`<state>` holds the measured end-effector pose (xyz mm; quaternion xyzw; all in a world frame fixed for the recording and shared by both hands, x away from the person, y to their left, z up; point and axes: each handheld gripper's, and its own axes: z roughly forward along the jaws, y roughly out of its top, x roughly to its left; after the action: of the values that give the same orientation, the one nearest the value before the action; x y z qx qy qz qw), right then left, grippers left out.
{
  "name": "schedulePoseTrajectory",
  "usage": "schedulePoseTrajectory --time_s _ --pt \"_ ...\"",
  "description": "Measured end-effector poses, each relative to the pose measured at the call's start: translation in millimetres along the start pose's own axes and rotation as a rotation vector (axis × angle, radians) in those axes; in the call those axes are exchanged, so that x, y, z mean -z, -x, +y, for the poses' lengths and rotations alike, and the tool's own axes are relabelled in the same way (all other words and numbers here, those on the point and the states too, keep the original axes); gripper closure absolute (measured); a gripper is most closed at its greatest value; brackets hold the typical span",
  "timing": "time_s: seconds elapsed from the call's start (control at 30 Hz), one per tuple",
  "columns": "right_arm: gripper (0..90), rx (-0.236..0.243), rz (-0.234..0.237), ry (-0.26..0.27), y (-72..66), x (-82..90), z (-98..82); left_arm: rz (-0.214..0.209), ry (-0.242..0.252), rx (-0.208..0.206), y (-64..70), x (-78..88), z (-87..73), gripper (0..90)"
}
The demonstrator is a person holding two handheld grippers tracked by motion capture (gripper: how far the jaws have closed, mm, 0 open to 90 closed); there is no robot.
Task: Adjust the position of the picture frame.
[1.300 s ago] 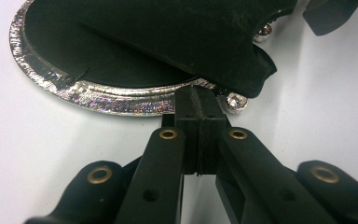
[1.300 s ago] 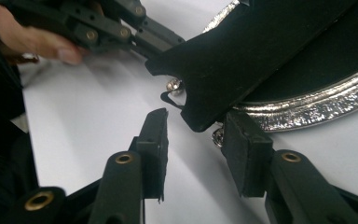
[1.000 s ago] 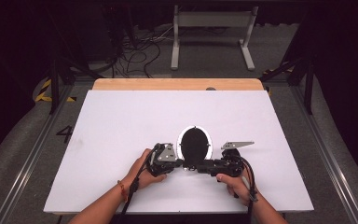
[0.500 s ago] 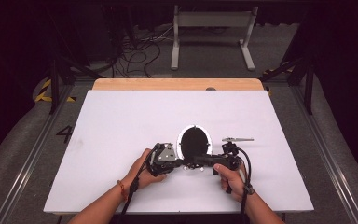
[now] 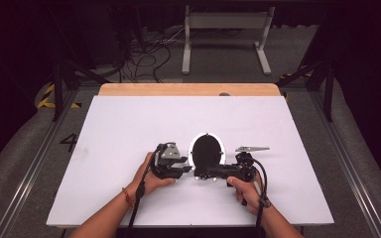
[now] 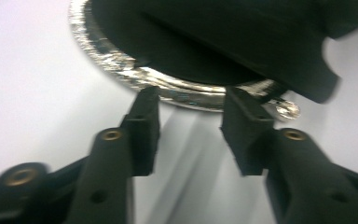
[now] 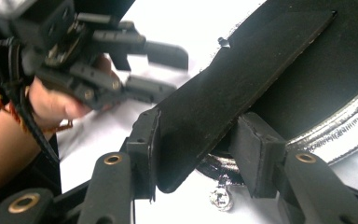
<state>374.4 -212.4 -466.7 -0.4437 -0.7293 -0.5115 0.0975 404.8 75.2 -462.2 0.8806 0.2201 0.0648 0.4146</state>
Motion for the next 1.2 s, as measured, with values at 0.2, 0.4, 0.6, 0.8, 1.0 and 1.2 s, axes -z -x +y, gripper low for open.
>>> schedulePoseTrajectory --time_s 0.2,0.4,0.6,0.8,1.0,1.2 --pt "54.2 0.038 -0.005 0.0 -1.1 0.4 -0.7 -0.008 0.029 0.055 -18.1 3.0 3.5 40.2" --pt "54.2 0.152 -0.021 0.008 -6.6 1.1 -1.3 -0.058 0.039 0.081 -26.4 0.7 7.3 32.3" --pt "54.3 0.24 -0.034 0.006 -11.7 3.7 -4.2 -0.096 0.02 0.068 -24.4 -4.9 8.3 32.6" --pt "54.4 0.325 -0.041 0.013 -16.7 7.5 -7.9 -0.141 0.016 0.05 -18.9 -10.2 11.9 33.5" --pt "54.4 0.364 -0.046 0.017 -17.6 10.9 -9.9 -0.163 0.018 0.024 -18.2 -12.6 13.2 35.8" --pt "54.4 0.41 -0.064 0.016 -20.5 11.4 -8.1 -0.154 0.048 0.048 -23.1 -7.5 11.7 46.1"
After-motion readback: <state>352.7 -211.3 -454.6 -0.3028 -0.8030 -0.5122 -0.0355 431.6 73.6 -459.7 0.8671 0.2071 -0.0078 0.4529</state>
